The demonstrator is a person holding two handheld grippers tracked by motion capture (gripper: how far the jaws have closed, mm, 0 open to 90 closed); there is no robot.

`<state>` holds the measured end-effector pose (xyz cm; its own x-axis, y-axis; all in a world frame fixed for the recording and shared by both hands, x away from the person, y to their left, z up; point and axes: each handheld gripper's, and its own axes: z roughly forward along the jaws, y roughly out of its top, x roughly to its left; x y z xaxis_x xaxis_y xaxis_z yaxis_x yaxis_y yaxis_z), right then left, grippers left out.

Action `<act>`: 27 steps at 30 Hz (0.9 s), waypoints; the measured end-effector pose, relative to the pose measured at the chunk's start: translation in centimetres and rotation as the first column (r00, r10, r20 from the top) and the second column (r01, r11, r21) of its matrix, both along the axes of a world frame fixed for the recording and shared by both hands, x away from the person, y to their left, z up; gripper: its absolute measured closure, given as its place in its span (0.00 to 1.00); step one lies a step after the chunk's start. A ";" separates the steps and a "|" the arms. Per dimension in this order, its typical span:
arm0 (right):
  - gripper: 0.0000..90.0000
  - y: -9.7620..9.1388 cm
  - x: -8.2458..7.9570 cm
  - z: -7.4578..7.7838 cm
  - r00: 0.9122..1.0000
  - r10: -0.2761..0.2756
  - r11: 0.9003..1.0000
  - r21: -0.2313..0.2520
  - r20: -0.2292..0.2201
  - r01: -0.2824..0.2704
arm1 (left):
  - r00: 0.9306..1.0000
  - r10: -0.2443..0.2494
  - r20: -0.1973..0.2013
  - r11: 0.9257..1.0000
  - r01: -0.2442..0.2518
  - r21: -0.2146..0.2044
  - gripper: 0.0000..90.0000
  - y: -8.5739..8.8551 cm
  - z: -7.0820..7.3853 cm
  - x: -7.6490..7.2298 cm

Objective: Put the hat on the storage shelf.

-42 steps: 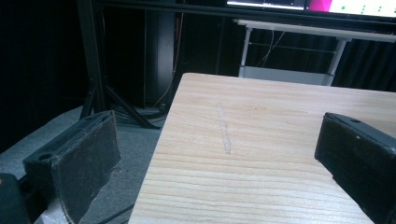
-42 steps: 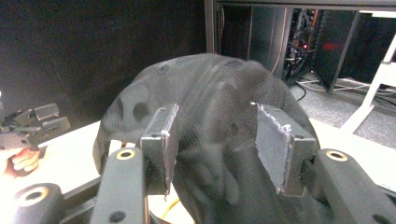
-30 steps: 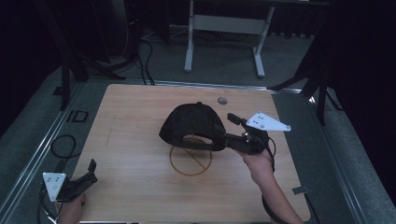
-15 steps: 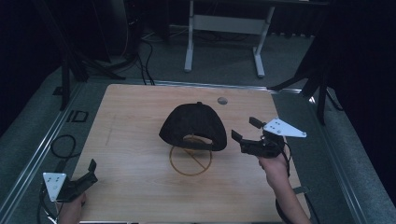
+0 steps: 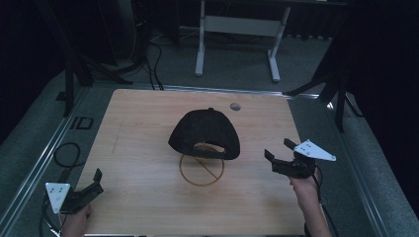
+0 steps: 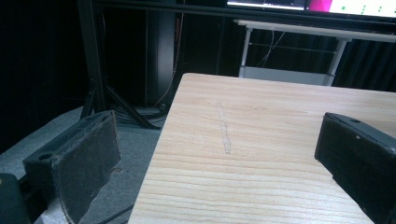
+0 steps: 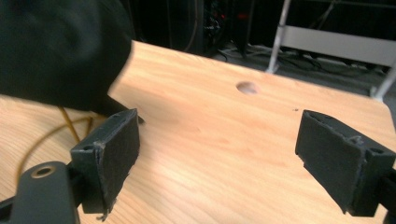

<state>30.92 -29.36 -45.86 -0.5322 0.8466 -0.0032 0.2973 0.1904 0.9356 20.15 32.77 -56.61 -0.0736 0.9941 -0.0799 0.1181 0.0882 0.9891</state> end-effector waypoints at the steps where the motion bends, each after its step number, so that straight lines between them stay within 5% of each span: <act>1: 0.15 -0.3 0.0 -0.3 1.000 -0.007 1.000 -0.002 -0.003 0.007 | 1.000 -0.001 0.000 1.000 0.001 0.000 0.01 0.0 0.0 0.0; 13: 0.15 -4.1 0.0 -4.6 0.990 -0.136 0.990 -0.025 -0.036 0.136 | 1.000 0.000 0.000 1.000 0.000 0.001 0.01 0.0 0.0 0.0; 27: 0.15 -8.4 -1.7 -7.4 0.954 -0.294 0.956 -0.039 -0.065 0.292 | 1.000 0.001 0.006 1.000 -0.001 0.004 0.01 0.0 0.0 0.0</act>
<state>29.25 -37.75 -53.26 -0.2602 0.9655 -0.0016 0.4078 0.1114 0.9062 20.11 32.75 -56.62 -0.0740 0.9943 -0.0768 0.1124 0.0848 0.9900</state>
